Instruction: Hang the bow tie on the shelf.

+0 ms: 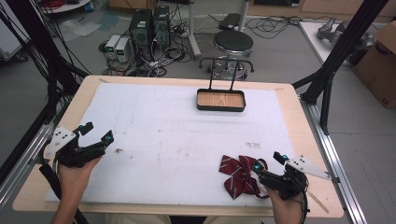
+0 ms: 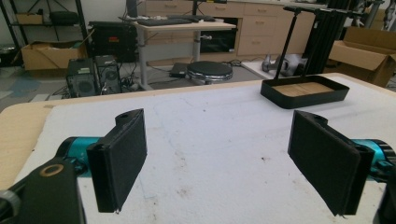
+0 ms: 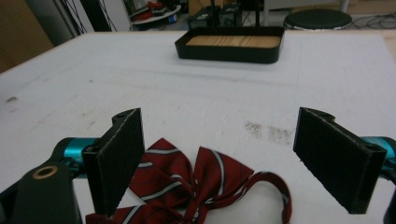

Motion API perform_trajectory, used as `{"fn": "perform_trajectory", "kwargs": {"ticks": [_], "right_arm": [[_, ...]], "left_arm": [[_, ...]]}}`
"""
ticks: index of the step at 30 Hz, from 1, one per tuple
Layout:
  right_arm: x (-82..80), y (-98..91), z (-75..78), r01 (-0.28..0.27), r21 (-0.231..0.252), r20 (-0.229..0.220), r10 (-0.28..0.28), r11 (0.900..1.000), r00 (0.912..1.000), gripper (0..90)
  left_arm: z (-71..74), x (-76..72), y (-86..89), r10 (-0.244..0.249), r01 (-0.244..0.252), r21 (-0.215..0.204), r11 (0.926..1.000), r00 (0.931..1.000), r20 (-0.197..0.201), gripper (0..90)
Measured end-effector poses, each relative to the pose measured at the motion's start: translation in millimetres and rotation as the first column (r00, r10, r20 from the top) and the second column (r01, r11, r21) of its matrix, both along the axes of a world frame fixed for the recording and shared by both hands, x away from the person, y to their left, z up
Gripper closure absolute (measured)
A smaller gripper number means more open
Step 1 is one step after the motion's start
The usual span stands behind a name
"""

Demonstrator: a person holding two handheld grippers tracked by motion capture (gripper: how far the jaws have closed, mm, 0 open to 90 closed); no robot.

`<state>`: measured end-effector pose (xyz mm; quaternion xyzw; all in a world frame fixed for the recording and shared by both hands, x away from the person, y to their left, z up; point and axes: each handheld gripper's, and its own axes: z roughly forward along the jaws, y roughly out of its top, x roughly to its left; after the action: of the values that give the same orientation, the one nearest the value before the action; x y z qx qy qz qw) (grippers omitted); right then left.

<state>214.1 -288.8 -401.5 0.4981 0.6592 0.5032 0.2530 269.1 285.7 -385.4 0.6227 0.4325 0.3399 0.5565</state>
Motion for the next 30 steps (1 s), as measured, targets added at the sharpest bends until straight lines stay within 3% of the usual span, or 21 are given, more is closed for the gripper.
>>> {"fn": "perform_trajectory", "kwargs": {"ticks": [6,14,25,30], "right_arm": [[0.1,12.7,-17.3,0.013,-0.043,-0.051,-0.015,0.999,0.9986,20.8],[0.7,25.0,-29.5,-0.009,-0.073,-0.123,0.0,0.9973,0.9924,34.5],[7.0,26.2,-42.8,-0.008,-0.072,-0.25,-0.011,0.9974,0.9682,49.7],[11.1,25.8,-47.1,-0.003,-0.088,-0.278,-0.022,0.9961,0.9604,52.9]], "left_arm": [[0.7,-0.8,-0.1,-0.004,0.004,-0.001,1.0,1.0,0.001,19.9],[0.6,-1.3,0.4,-0.005,0.005,-0.005,1.0,1.0,0.005,20.1],[-0.2,-1.0,-0.8,-0.011,0.011,-0.005,0.9999,0.9999,0.006,20.1],[-1.1,-0.7,-1.5,-0.011,0.011,-0.003,0.9999,0.9999,0.003,20.3]]}}
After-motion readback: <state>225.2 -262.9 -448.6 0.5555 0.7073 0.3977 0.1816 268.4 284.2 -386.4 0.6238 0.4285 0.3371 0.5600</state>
